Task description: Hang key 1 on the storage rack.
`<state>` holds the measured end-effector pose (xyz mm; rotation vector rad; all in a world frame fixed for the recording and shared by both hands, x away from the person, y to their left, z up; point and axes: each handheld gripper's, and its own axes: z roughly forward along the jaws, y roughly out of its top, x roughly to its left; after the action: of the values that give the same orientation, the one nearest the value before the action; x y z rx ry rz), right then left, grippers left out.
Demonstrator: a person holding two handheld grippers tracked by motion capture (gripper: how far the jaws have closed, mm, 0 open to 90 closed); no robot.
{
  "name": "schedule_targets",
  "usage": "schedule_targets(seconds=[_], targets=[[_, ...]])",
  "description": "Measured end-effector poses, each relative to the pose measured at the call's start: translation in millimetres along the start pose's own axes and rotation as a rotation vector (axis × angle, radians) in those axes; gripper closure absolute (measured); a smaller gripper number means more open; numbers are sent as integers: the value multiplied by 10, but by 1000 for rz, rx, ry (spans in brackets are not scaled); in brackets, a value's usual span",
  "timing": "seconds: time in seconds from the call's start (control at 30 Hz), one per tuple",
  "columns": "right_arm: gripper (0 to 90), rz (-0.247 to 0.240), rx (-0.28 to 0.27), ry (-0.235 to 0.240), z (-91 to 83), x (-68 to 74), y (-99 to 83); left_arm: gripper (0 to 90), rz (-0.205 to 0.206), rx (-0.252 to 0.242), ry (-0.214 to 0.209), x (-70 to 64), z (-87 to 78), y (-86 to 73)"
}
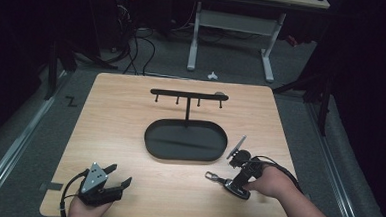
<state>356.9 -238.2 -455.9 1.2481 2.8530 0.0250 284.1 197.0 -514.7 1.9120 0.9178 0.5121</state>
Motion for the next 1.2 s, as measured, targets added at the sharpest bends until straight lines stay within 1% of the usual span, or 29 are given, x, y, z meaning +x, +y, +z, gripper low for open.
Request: schedule_targets(seconds=[0.07,0.17,0.3,0.33,0.37,0.47,0.5,0.63,0.67,0.7,0.73,0.8,0.87,0.93,1.07,1.1,1.2], targets=[[334,-19,5,0,19,25,46,299,8,1,-4,-11,10,2],[327,-23,10,-5,32,50,85,302,14,6,-11,-21,18,4],[328,-31,9,2,57,88,152,303,17,7,-13,-23,19,5],[328,-46,8,1,62,91,166,303,16,7,-14,-21,18,6],[326,-51,9,7,72,111,189,303,16,8,-15,-19,17,6],[320,-53,19,8,91,137,220,303,15,9,-17,-17,18,5],[317,-64,25,5,126,168,269,303,16,10,-18,-20,22,5],[322,-98,25,11,171,197,338,304,23,11,-20,-27,28,8],[342,-101,25,8,180,203,352,304,24,12,-21,-27,31,9],[342,-101,25,8,180,203,352,305,24,12,-21,-27,31,9],[377,-108,30,-10,218,211,406,305,24,16,-22,-24,32,9],[393,-117,28,-17,240,216,440,305,24,14,-21,-25,32,9],[429,-119,29,-22,261,223,469,305,25,13,-22,-26,27,11],[452,-124,33,-14,285,221,496,306,24,12,-22,-24,26,11],[541,-154,37,-15,307,240,508,306,26,15,-23,-23,30,10],[557,-157,35,-8,312,243,508,306,26,13,-23,-25,32,10],[614,-176,56,7,332,266,502,306,27,14,-25,-30,38,11]])
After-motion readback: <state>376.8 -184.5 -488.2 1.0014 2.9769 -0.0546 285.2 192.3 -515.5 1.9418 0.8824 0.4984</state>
